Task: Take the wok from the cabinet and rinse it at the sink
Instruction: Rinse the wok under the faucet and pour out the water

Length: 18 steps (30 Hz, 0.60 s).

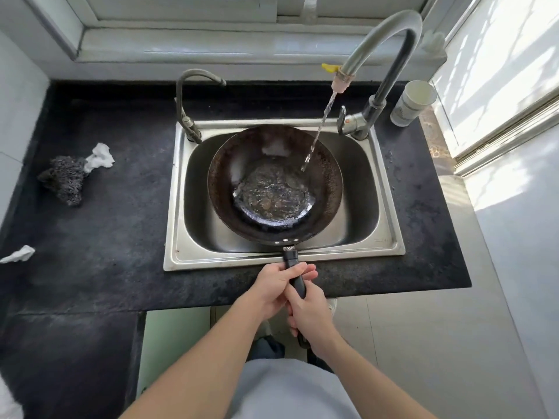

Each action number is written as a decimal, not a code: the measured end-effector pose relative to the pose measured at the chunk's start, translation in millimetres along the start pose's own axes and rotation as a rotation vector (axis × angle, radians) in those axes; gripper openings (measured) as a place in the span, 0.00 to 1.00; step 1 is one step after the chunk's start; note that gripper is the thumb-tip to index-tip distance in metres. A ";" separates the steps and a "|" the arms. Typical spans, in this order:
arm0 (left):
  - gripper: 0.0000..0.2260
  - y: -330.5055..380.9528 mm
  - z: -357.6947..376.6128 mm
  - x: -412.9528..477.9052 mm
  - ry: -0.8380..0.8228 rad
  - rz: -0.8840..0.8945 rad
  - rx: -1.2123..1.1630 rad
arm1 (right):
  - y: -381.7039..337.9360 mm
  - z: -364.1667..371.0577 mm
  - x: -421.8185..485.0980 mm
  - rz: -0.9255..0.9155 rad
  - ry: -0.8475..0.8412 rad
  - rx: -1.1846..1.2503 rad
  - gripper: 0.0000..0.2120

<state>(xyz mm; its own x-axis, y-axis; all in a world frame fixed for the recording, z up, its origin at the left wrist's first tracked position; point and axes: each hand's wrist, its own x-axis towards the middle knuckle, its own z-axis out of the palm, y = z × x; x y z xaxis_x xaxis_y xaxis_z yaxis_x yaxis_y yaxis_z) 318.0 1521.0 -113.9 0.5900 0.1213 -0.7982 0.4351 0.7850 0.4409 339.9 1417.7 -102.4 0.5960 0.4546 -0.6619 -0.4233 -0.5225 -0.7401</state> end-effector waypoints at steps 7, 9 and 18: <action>0.12 -2.1 7.1 -8.5 0.033 -0.003 -0.085 | 11.8 -7.8 -0.2 -0.070 -0.006 -0.065 0.16; 0.13 -8.1 11.4 -13.3 0.037 0.009 -0.121 | 12.4 -12.4 -6.2 -0.069 -0.005 -0.073 0.17; 0.12 -5.1 25.5 -27.7 -0.045 0.104 -0.113 | -1.1 -29.7 -26.9 -0.095 0.002 -0.097 0.14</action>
<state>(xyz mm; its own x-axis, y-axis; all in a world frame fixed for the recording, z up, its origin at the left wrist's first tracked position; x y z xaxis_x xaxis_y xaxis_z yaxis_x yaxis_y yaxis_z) 316.8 1498.1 -83.6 0.6592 0.1803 -0.7301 0.2922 0.8332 0.4695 344.6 1384.6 -80.3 0.6314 0.5043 -0.5891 -0.2968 -0.5447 -0.7844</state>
